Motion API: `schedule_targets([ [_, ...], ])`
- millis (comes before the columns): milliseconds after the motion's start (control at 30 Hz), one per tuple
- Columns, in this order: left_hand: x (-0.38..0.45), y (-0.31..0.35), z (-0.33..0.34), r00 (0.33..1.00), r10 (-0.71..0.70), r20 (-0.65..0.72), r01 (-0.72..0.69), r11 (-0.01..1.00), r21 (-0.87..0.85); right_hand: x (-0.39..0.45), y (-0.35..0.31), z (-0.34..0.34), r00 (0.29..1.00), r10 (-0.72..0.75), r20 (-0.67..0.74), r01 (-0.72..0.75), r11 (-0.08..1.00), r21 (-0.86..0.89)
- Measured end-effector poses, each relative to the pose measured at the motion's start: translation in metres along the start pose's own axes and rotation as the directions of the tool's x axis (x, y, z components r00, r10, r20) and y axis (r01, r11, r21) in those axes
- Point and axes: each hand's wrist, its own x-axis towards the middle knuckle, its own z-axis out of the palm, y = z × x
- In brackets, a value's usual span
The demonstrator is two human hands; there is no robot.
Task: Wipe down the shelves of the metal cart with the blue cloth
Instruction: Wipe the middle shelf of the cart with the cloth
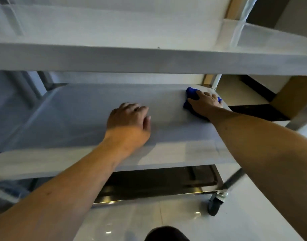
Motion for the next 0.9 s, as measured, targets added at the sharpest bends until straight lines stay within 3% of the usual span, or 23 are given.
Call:
schedule_targets([
  [200, 0.006, 0.047, 0.015, 0.992, 0.113, 0.062, -0.112, 0.993, -0.025, -0.034, 0.034, -0.009, 0.998, 0.056, -0.022, -0.056, 0.998, 0.003],
  [467, -0.018, 0.054, 0.014, 0.986, 0.103, 0.131, -0.095, 0.993, -0.066, -0.108, 0.02, 0.006, 0.995, 0.067, -0.077, -0.068, 0.997, -0.018],
  [733, -0.053, -0.009, -0.02, 0.997, 0.019, 0.08, -0.016, 0.999, -0.042, -0.206, -0.042, 0.026, 0.991, -0.078, -0.108, 0.07, 0.994, -0.082],
  [900, -0.101, -0.076, -0.046, 0.99, -0.137, -0.025, 0.135, 0.99, -0.05, -0.267, -0.12, 0.049, 0.96, -0.257, -0.112, 0.244, 0.963, -0.116],
])
